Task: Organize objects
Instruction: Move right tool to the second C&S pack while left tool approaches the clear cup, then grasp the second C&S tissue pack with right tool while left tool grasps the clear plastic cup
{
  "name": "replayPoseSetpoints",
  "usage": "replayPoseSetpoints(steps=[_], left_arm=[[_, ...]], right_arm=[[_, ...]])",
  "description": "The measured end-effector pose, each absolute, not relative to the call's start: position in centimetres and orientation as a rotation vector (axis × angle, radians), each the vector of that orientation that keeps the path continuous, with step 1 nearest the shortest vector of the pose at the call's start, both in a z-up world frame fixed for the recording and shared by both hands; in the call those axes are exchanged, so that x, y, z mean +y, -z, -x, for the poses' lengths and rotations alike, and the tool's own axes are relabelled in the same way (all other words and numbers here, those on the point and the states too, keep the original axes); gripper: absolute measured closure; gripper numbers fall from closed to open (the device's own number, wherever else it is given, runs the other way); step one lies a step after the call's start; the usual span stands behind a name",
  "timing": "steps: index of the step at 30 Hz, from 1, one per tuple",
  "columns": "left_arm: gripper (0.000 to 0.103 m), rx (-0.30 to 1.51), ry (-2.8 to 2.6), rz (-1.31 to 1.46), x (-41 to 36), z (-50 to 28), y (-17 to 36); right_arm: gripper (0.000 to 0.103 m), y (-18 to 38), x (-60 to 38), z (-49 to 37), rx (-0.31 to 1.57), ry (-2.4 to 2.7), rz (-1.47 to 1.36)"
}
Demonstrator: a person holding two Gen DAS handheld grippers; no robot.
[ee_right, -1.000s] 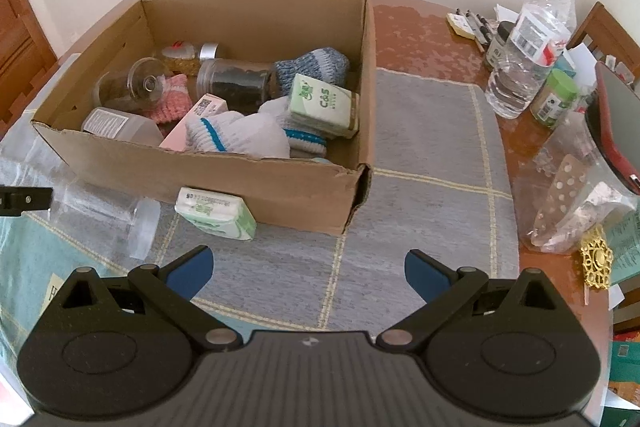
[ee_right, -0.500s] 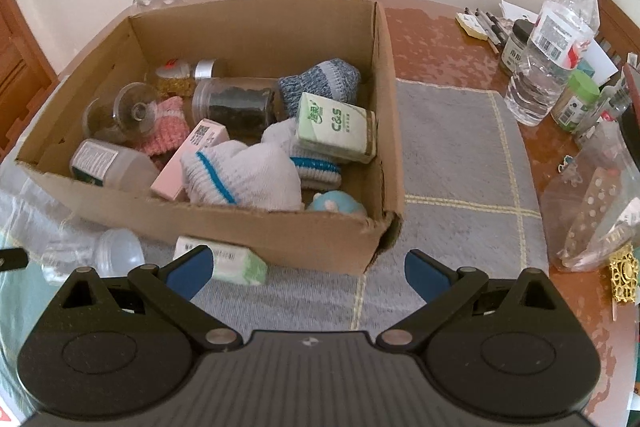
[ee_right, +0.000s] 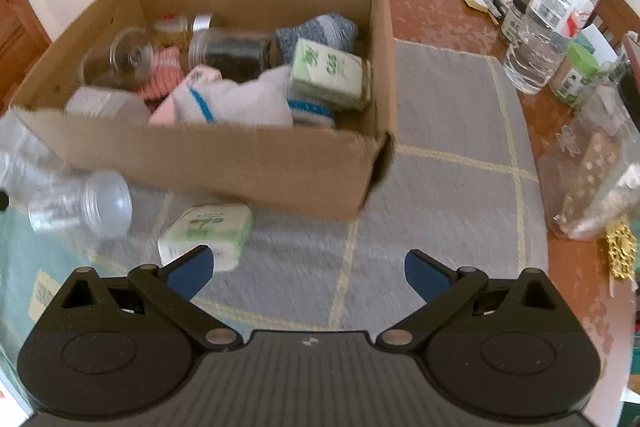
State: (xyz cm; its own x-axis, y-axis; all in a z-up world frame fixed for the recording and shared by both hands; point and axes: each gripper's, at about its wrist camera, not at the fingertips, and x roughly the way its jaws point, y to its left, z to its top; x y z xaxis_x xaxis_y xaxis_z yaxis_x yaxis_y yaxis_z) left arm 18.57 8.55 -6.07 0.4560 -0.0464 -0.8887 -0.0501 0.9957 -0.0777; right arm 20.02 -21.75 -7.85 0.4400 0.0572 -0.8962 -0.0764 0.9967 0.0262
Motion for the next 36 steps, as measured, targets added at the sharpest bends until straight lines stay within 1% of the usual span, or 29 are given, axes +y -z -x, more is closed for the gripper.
replayPoseSetpoints(steps=[7, 13, 18, 26, 36], left_arm=[[0.004, 1.099, 0.084, 0.08, 6.4, -19.4, 6.1], [0.004, 1.106, 0.146, 0.072, 4.3, -20.1, 6.3], [0.004, 1.116, 0.176, 0.053, 2.9, -20.3, 6.7], [0.004, 1.138, 0.193, 0.048, 1.5, -21.0, 7.3], [0.003, 1.135, 0.166, 0.039, -0.1, -21.7, 8.2]], right_arm=[[0.0, 8.4, -19.8, -20.0, 1.116, -0.163, -0.009], [0.0, 11.2, -16.6, -20.4, 1.123, -0.209, 0.103], [0.0, 12.2, -17.7, -20.5, 1.143, -0.161, 0.135], [0.0, 12.5, -21.1, -20.2, 1.174, -0.081, 0.088], [0.0, 12.6, -20.6, -19.6, 1.183, -0.099, 0.062]])
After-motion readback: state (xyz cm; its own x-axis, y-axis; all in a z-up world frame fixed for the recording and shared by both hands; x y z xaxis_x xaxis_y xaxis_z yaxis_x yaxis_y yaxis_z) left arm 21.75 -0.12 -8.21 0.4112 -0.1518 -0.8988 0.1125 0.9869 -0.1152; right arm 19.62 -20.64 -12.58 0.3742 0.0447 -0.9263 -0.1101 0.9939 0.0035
